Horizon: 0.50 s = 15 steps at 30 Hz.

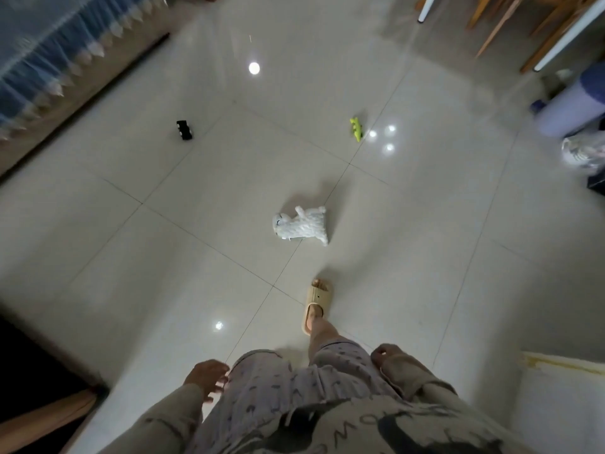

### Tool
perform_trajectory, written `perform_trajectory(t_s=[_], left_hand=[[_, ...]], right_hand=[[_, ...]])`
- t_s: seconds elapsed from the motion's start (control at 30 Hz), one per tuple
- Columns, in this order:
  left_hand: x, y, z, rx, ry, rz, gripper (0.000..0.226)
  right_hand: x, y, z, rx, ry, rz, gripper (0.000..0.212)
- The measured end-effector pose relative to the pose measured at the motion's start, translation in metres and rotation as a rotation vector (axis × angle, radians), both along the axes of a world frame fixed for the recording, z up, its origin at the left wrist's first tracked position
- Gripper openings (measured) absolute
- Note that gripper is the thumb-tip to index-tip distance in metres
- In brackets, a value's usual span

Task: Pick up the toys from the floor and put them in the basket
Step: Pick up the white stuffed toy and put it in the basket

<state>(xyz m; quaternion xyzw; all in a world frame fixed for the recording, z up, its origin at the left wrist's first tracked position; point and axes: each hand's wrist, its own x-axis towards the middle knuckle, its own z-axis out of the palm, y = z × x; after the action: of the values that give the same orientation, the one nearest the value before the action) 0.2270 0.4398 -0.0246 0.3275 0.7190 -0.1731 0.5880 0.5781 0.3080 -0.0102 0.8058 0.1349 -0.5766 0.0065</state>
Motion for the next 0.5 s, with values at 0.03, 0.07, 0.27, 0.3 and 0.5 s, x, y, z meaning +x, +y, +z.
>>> perform_trajectory(t_s=[0.03,0.07,0.27,0.3,0.5], left_hand=[[0.003,0.003,0.000,-0.016,0.028,0.005,0.021],[0.007,0.008,0.000,-0.029,0.050,0.012,0.022],[0.058,0.057,-0.001,-0.027,0.080,-0.078,0.011],[0.070,0.069,0.000,-0.006,0.065,-0.080,0.011],[0.144,0.141,0.010,0.112,-0.028,-0.250,0.017]], right_hand=[[0.006,0.025,-0.004,0.003,-0.032,0.010,0.029],[0.022,0.043,-0.007,0.031,-0.065,0.004,0.025],[0.073,0.120,0.000,0.125,0.015,-0.046,0.020],[0.080,0.127,0.000,0.124,0.022,-0.042,0.021],[0.100,0.143,-0.010,0.083,0.043,-0.041,0.018]])
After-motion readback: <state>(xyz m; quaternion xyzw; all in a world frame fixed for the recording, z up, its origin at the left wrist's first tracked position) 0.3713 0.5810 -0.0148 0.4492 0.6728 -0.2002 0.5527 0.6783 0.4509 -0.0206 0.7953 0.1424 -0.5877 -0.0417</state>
